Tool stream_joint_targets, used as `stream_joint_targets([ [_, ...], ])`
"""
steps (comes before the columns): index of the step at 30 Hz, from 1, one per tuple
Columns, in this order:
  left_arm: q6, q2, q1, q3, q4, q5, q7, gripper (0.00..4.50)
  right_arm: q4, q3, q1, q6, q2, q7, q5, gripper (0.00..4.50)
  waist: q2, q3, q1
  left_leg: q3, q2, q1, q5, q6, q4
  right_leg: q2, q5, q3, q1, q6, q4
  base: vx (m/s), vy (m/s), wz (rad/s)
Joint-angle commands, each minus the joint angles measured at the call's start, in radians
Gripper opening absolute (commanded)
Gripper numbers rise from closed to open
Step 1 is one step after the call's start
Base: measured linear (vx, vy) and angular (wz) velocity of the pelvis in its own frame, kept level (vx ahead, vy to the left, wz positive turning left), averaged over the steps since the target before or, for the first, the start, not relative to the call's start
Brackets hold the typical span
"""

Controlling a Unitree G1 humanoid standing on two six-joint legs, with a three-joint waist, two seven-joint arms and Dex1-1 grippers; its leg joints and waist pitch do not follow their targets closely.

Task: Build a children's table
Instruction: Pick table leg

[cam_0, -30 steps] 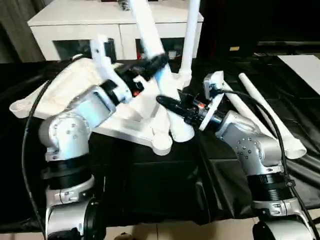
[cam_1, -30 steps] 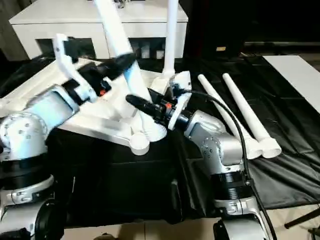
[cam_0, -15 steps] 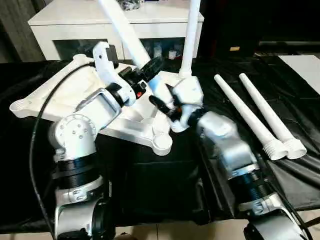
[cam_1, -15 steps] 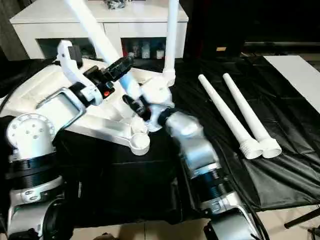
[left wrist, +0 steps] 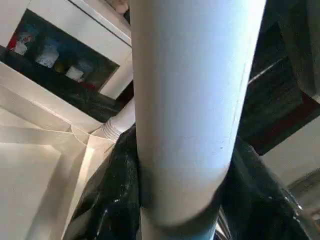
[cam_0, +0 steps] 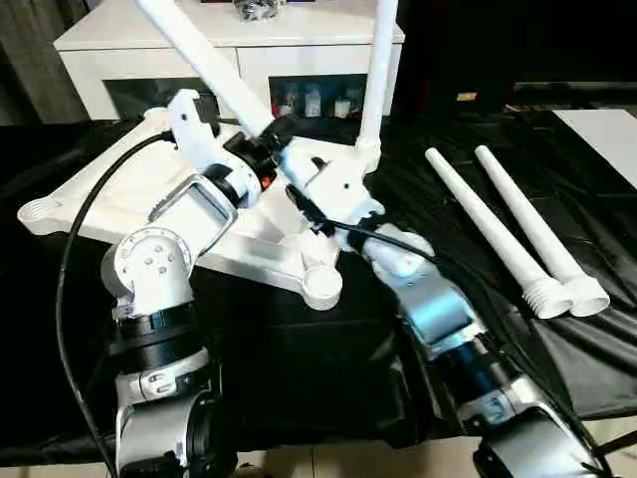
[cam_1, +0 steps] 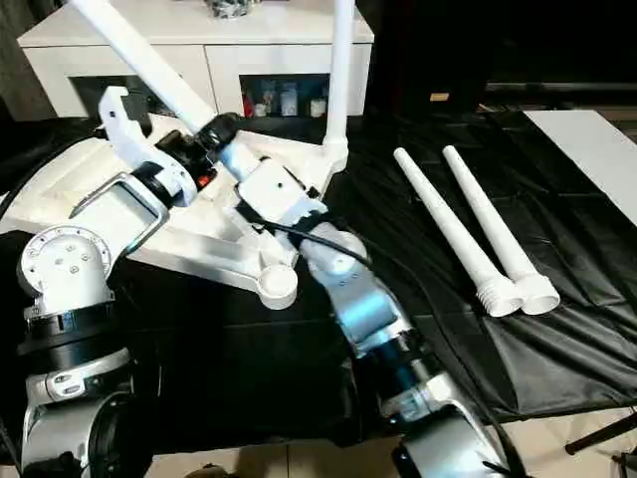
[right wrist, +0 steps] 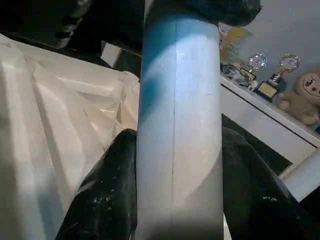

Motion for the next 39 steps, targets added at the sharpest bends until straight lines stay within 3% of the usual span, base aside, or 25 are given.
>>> stream_joint_targets([
  [1, -0.016, -0.004, -0.037, -0.012, -0.007, -0.013, 0.003, 1.9, 0.022, 0.017, -0.016, -0.003, 0.009, 0.005, -0.023, 1.81, -0.002, -0.071, -0.001, -0.003, 0.004, 0.014, -0.178, -0.017, -0.067, -0.041, -0.079, 0.035, 0.061, -0.148, -0.062, 0.0, 0.0, 0.0],
  [4, -0.023, 0.006, -0.03, -0.025, -0.012, -0.011, -0.005, 1.86, 0.029, 0.014, -0.014, -0.036, 0.017, 0.04, 0.014, 1.81, 0.0, -0.072, -0.001, -0.002, 0.003, 0.013, -0.175, -0.016, -0.066, -0.043, -0.071, 0.035, 0.06, -0.149, -0.061, 0.0, 0.0, 0.0],
  [5, -0.027, 0.007, -0.03, -0.024, -0.012, -0.01, -0.004, 1.85, 0.025, 0.01, -0.011, -0.041, 0.02, 0.052, 0.029, 1.81, -0.004, -0.072, -0.002, -0.001, 0.003, 0.013, -0.179, -0.011, -0.066, -0.042, -0.069, 0.035, 0.061, -0.149, -0.061, 0.0, 0.0, 0.0],
  [6, -0.03, 0.007, -0.03, -0.023, -0.012, -0.009, -0.003, 1.83, 0.023, 0.007, -0.01, -0.042, 0.021, 0.055, 0.034, 2.51, -0.002, -0.073, -0.001, -0.002, 0.004, 0.013, -0.171, -0.007, -0.065, -0.042, -0.059, 0.036, 0.062, -0.152, -0.059, 0.0, 0.0, 0.0],
  [9, -0.043, 0.018, -0.029, -0.02, -0.016, -0.001, -0.005, 1.83, 0.004, -0.012, 0.001, -0.033, 0.031, 0.108, 0.092, 2.56, -0.002, -0.072, -0.001, -0.002, 0.005, 0.013, -0.176, 0.004, -0.066, -0.043, -0.059, 0.035, 0.062, -0.161, -0.06, 0.0, 0.0, 0.0],
  [10, -0.042, 0.026, -0.026, -0.027, -0.019, 0.005, -0.011, 1.83, -0.002, -0.012, 0.002, -0.033, 0.028, 0.124, 0.101, 2.76, -0.003, -0.072, 0.0, -0.002, 0.005, 0.013, -0.173, 0.004, -0.066, -0.043, -0.06, 0.035, 0.062, -0.161, -0.06, 0.0, 0.0, 0.0],
  [12, -0.033, 0.074, -0.007, -0.086, -0.041, 0.046, -0.056, 1.82, -0.037, -0.02, 0.009, -0.016, 0.018, 0.196, 0.152, 2.94, 0.0, -0.073, 0.001, -0.004, 0.006, 0.015, -0.174, 0.01, -0.066, -0.041, -0.06, 0.035, 0.061, -0.159, -0.058, 0.0, 0.0, 0.0],
  [14, -0.024, 0.086, -0.003, -0.097, -0.05, 0.04, -0.079, 1.82, -0.06, -0.03, 0.011, 0.021, 0.011, 0.239, 0.188, 2.96, 0.001, -0.072, 0.001, -0.004, 0.008, 0.014, -0.168, 0.015, -0.066, -0.042, -0.052, 0.035, 0.063, -0.161, -0.057, 0.0, 0.0, 0.0],
  [15, -0.009, 0.113, 0.003, -0.121, -0.066, 0.026, -0.134, 1.82, -0.095, -0.059, 0.013, 0.11, -0.001, 0.307, 0.261, 3.22, 0.003, -0.073, 0.002, -0.004, 0.007, 0.016, -0.159, 0.019, -0.065, -0.041, -0.036, 0.035, 0.064, -0.173, -0.055, 0.0, 0.0, 0.0],
  [17, 0.001, 0.141, 0.01, -0.146, -0.077, 0.022, -0.182, 1.82, -0.112, -0.078, 0.011, 0.172, -0.013, 0.348, 0.305, 3.32, 0.006, -0.073, 0.002, -0.004, 0.009, 0.015, -0.16, 0.016, -0.066, -0.043, -0.039, 0.035, 0.063, -0.182, -0.054, 0.0, 0.0, 0.0],
  [18, 0.015, 0.186, 0.024, -0.186, -0.095, 0.02, -0.254, 1.82, -0.124, -0.092, 0.003, 0.273, -0.043, 0.407, 0.346, 3.39, 0.004, -0.072, 0.002, -0.003, 0.007, 0.016, -0.158, 0.017, -0.066, -0.041, -0.039, 0.035, 0.064, -0.184, -0.056, 0.0, 0.0, 0.0],
  [21, 0.034, 0.255, 0.044, -0.222, -0.129, -0.035, -0.408, 1.82, -0.117, -0.119, -0.016, 0.455, -0.116, 0.531, 0.436, 3.58, 0.011, -0.073, 0.002, -0.004, 0.006, 0.02, -0.17, 0.008, -0.066, -0.04, -0.05, 0.034, 0.065, -0.205, -0.055, 0.0, 0.0, 0.0],
  [22, 0.035, 0.258, 0.045, -0.223, -0.131, -0.039, -0.417, 1.82, -0.115, -0.121, -0.017, 0.466, -0.12, 0.537, 0.44, 3.66, 0.014, -0.073, 0.003, -0.003, 0.008, 0.018, -0.166, -0.003, -0.065, -0.041, -0.035, 0.035, 0.063, -0.219, -0.055, 0.0, 0.0, 0.0],
  [24, 0.041, 0.293, 0.057, -0.234, -0.161, -0.089, -0.519, 1.82, -0.092, -0.137, -0.018, 0.519, -0.156, 0.596, 0.48, 3.71, 0.011, -0.073, 0.005, -0.002, 0.006, 0.017, -0.169, -0.013, -0.065, -0.042, -0.027, 0.034, 0.066, -0.226, -0.053, 0.0, 0.0, 0.0],
  [26, 0.04, 0.311, 0.063, -0.238, -0.175, -0.106, -0.569, 1.82, -0.091, -0.15, -0.018, 0.565, -0.167, 0.62, 0.516, 3.71, 0.011, -0.072, 0.003, -0.002, 0.008, 0.017, -0.183, -0.015, -0.067, -0.045, -0.053, 0.034, 0.066, -0.223, -0.054, 0.0, 0.0, 0.0],
  [27, 0.041, 0.323, 0.069, -0.238, -0.189, -0.122, -0.605, 1.82, -0.095, -0.164, -0.014, 0.595, -0.175, 0.638, 0.546, 3.71, 0.006, -0.071, 0.001, -0.002, 0.006, 0.017, -0.184, -0.012, -0.067, -0.045, -0.065, 0.035, 0.068, -0.224, -0.057, 0.0, 0.0, 0.0],
  [29, 0.043, 0.324, 0.07, -0.237, -0.193, -0.127, -0.612, 1.82, -0.098, -0.168, -0.01, 0.594, -0.178, 0.643, 0.551, 3.71, 0.009, -0.07, 0.001, -0.002, 0.008, 0.019, -0.197, -0.019, -0.067, -0.047, -0.103, 0.035, 0.063, -0.218, -0.059, 0.0, 0.0, 0.0],
  [31, 0.042, 0.336, 0.074, -0.24, -0.193, -0.138, -0.636, 1.82, -0.118, -0.193, -0.005, 0.651, -0.189, 0.669, 0.601, 3.71, -0.004, -0.07, 0.004, 0.0, 0.01, 0.019, -0.189, -0.018, -0.068, -0.048, -0.122, 0.036, 0.064, -0.213, -0.06, 0.0, 0.0, 0.0],
  [34, 0.035, 0.354, 0.081, -0.25, -0.192, -0.14, -0.666, 1.82, -0.137, -0.231, -0.011, 0.737, -0.2, 0.693, 0.662, 3.71, -0.002, -0.07, 0.008, -0.001, 0.009, 0.019, -0.173, -0.014, -0.068, -0.047, -0.142, 0.036, 0.063, -0.201, -0.06, 0.0, 0.0, 0.0],
  [39, 0.023, 0.369, 0.092, -0.258, -0.178, -0.12, -0.681, 1.82, -0.136, -0.241, -0.029, 0.776, -0.215, 0.718, 0.695, 3.15, -0.001, -0.073, 0.01, -0.001, 0.009, 0.017, -0.155, -0.022, -0.067, -0.048, -0.125, 0.035, 0.062, -0.196, -0.057, 0.0, 0.0, 0.0],
])
